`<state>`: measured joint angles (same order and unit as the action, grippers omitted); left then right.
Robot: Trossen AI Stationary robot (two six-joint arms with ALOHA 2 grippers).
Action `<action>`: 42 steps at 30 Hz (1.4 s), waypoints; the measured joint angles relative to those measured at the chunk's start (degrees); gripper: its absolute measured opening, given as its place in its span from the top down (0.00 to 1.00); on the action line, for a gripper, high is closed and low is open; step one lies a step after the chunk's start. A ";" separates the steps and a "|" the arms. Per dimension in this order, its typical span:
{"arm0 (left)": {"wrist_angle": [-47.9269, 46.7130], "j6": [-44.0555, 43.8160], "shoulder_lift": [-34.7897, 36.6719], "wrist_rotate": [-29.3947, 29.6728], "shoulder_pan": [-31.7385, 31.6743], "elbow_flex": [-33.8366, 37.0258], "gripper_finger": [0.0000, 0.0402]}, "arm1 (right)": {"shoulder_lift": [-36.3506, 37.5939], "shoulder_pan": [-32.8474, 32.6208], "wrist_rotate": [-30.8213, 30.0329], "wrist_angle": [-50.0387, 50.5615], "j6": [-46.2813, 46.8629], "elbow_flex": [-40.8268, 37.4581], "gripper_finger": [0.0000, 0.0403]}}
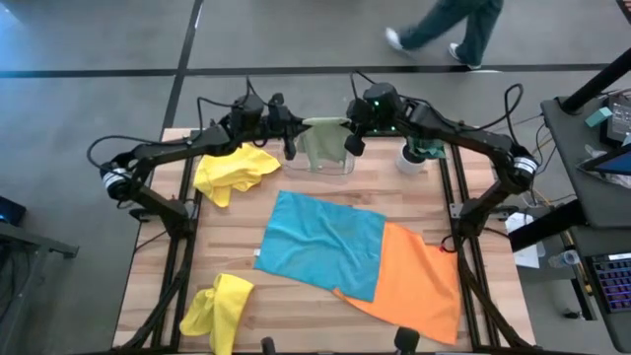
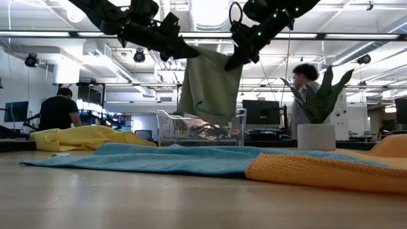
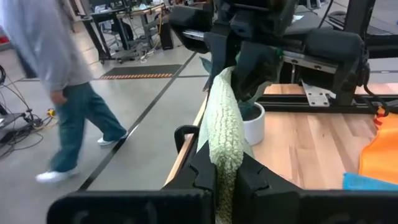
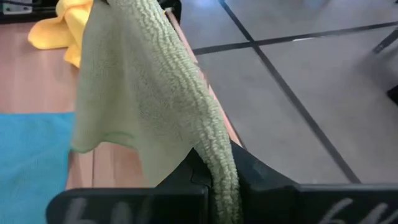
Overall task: Fold microfiber towels
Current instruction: Fold the green towel
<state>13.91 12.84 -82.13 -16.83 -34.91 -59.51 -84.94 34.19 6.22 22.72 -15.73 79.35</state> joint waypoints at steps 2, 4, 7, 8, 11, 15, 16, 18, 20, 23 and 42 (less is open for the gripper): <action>0.04 0.00 0.00 -0.01 0.03 0.19 1.00 | -0.44 0.43 0.73 -0.56 -0.35 0.00 0.98; 0.07 -0.08 -0.06 0.04 0.01 0.29 1.00 | -0.91 0.69 0.70 -1.36 -1.21 0.00 0.98; 0.33 -0.84 -0.65 0.07 0.14 0.31 1.00 | -1.51 0.99 0.36 -2.21 -1.86 0.00 0.98; 1.00 -1.44 -1.07 0.08 0.19 0.31 1.00 | -1.66 1.09 0.26 -2.46 -2.03 0.00 0.98; 3.32 -5.86 -2.28 1.35 0.23 0.42 1.00 | -1.89 1.77 -0.19 -3.66 -2.27 0.00 0.98; 8.08 -11.40 -4.10 7.53 0.89 0.79 1.00 | -1.93 3.12 -0.92 -4.88 -0.95 0.00 0.98; 9.58 -12.43 -4.66 8.62 1.14 0.81 1.00 | -1.93 3.38 -1.50 -4.98 -0.32 0.00 0.98; 11.83 -14.12 -5.99 9.69 1.65 0.79 1.00 | -1.93 3.75 -2.37 -4.91 0.23 0.00 0.98; 13.95 -15.83 -7.14 9.94 2.01 0.73 1.00 | -1.93 3.91 -3.23 -4.87 0.24 0.00 0.98; 17.68 -18.67 -8.91 10.22 2.76 0.74 1.00 | -1.93 4.05 -3.69 -4.82 0.11 0.00 0.98; 17.41 -16.60 -8.51 13.02 7.59 0.75 1.00 | -1.89 3.29 0.05 -2.33 3.21 0.00 0.98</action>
<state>31.32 -3.76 -90.64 -3.81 -27.31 -58.76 -86.84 37.48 6.27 20.39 -12.51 79.35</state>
